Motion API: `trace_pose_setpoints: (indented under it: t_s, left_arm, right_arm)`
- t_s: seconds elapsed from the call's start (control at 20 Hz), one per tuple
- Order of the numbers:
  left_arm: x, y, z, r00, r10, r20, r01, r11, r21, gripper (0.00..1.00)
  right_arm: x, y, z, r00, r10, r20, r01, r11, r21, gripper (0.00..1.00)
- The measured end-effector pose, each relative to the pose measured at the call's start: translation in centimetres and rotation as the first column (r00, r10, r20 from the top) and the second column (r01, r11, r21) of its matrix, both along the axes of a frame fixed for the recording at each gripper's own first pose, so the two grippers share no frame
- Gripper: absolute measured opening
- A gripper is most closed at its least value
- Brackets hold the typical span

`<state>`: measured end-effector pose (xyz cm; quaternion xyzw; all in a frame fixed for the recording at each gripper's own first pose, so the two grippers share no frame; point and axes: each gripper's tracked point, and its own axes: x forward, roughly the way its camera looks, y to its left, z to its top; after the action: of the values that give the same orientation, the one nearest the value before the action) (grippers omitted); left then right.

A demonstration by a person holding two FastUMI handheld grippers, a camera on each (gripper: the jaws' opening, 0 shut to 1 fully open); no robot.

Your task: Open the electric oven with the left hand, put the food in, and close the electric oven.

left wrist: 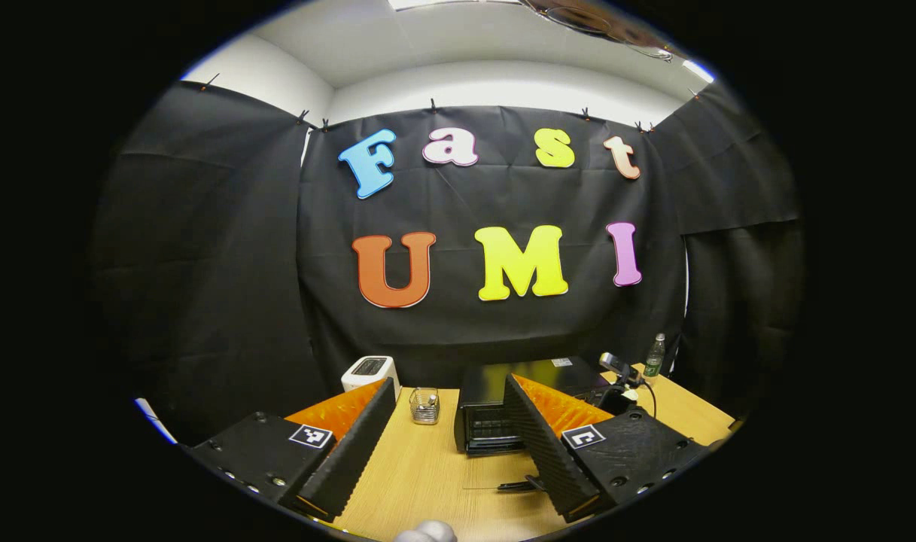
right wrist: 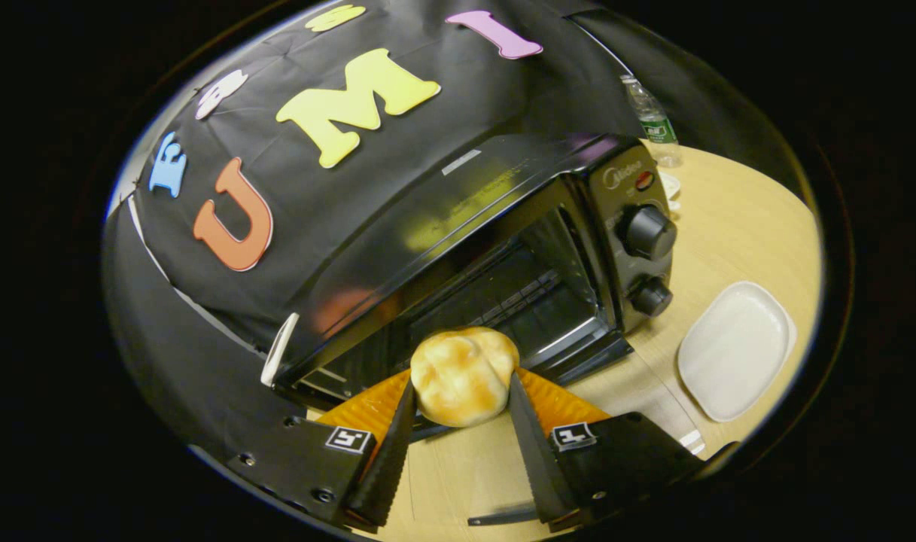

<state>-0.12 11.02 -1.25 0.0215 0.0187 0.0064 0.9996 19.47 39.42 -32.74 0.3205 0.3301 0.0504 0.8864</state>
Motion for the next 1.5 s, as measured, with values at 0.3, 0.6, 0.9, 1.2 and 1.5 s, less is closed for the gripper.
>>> trace_pose_setpoints:
  t_s: [0.3,0.6,0.9,1.2,1.5]
  left_arm:
    - [0.4,0.9,-0.9,1.000,0.002,-0.021,-0.002,1.000,0.006,0.95]
    - [0.6,1.3,-1.6,0.999,0.011,-0.036,-0.011,1.000,0.002,0.95]
    - [0.5,1.5,-1.7,0.999,0.013,-0.040,-0.013,1.000,0.007,0.95]
    - [0.9,1.4,-2.0,1.000,0.002,-0.015,-0.003,1.000,-0.004,0.95]
    - [1.2,0.0,-5.7,0.999,-0.042,-0.003,0.042,0.999,-0.012,0.95]
  right_arm:
    - [3.2,0.6,-1.9,0.999,-0.046,0.024,0.048,0.994,-0.098,0.70]
    - [3.7,0.0,-3.6,0.998,-0.056,0.023,0.060,0.979,-0.197,0.71]
    - [3.1,-0.3,-3.4,0.999,-0.019,0.048,0.031,0.962,-0.270,0.97]
    - [0.7,-2.9,0.4,0.989,0.058,0.134,-0.012,0.946,-0.325,0.96]
    - [-3.7,-12.3,14.0,0.893,0.141,0.427,0.061,0.903,-0.425,0.95]
